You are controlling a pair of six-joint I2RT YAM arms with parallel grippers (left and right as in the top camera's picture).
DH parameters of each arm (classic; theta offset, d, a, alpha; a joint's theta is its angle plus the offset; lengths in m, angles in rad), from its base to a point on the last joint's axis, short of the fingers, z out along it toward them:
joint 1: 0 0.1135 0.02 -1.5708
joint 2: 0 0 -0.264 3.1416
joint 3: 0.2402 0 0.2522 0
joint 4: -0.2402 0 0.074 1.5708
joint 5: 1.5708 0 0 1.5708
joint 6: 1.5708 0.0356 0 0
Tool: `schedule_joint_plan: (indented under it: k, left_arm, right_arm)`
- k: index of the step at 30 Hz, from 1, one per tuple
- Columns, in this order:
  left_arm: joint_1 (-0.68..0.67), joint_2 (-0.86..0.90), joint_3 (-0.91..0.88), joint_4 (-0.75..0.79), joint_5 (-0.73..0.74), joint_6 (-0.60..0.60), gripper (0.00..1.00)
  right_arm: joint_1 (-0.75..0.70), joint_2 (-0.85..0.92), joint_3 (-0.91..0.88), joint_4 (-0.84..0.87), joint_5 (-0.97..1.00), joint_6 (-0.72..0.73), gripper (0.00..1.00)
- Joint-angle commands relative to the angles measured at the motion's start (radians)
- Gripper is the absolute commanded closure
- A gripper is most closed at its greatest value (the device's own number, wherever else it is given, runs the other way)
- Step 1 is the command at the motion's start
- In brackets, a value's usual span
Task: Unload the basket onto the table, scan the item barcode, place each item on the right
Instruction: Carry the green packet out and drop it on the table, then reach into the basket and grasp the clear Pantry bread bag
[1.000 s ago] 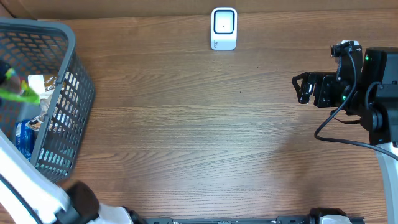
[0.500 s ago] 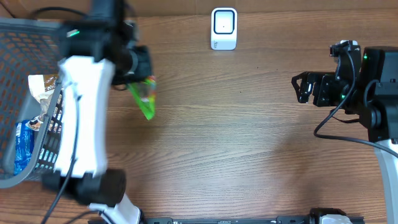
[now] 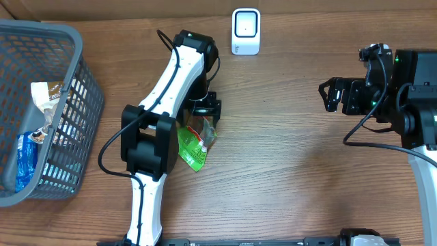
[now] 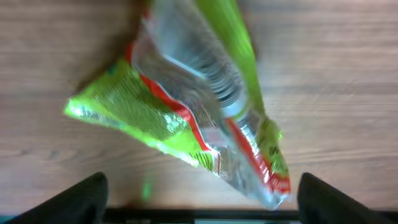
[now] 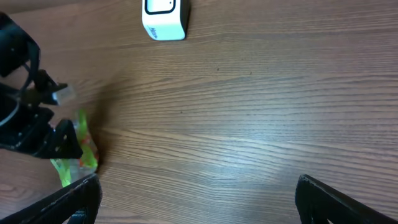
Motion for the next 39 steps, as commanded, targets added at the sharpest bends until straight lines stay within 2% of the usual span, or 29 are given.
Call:
schedule_joint_plan:
  k: [1,3,6,8,11,13,15,18,25,29,39]
  left_arm:
    - [0.043,-0.087,0.135,-0.003,0.009,0.012,0.10]
    - [0.079,-0.152,0.217,-0.003,0.007,0.011,0.10]
    - [0.216,-0.312,0.385,-0.003,-0.027,0.000,0.10]
    - [0.295,-0.375,0.429,-0.003,-0.047,-0.011,0.08]
    - [0.590,-0.508,0.458,0.001,-0.082,-0.072,0.04]
    - [0.782,-0.523,0.457,0.000,-0.077,-0.097,0.04]
    - [0.904,-0.509,0.444,0.019,-0.076,-0.101,0.04]
    - [0.996,-0.459,0.420,0.087,-0.089,-0.083,0.01]
    - [1.015,-0.219,0.418,0.175,-0.078,0.056,0.00]
    - [1.014,-0.052,0.418,0.180,0.000,0.204,0.02]
    - [0.994,0.192,0.418,0.149,0.011,0.234,0.03]
  right_arm:
    - [0.001,-0.003,0.026,0.007,-0.010,0.003,0.00]
    - [0.001,-0.003,0.026,0.007,-0.010,0.003,0.00]
    - [0.001,-0.003,0.026,0.007,-0.010,0.003,0.00]
    - [0.001,-0.003,0.026,0.007,-0.018,0.003,0.00]
    - [0.001,-0.003,0.026,0.007,-0.025,0.003,0.00]
    - [0.001,-0.003,0.026,0.009,-0.025,0.003,0.00]
    - [0.001,-0.003,0.026,0.012,-0.025,0.003,0.00]
    - [0.001,-0.003,0.026,0.012,-0.025,0.003,0.00]
    - [0.001,-0.003,0.026,0.011,-0.024,0.003,0.00]
    - [0.001,-0.002,0.026,0.011,-0.024,0.003,0.00]
    - [0.001,-0.003,0.026,0.019,-0.024,0.003,0.00]
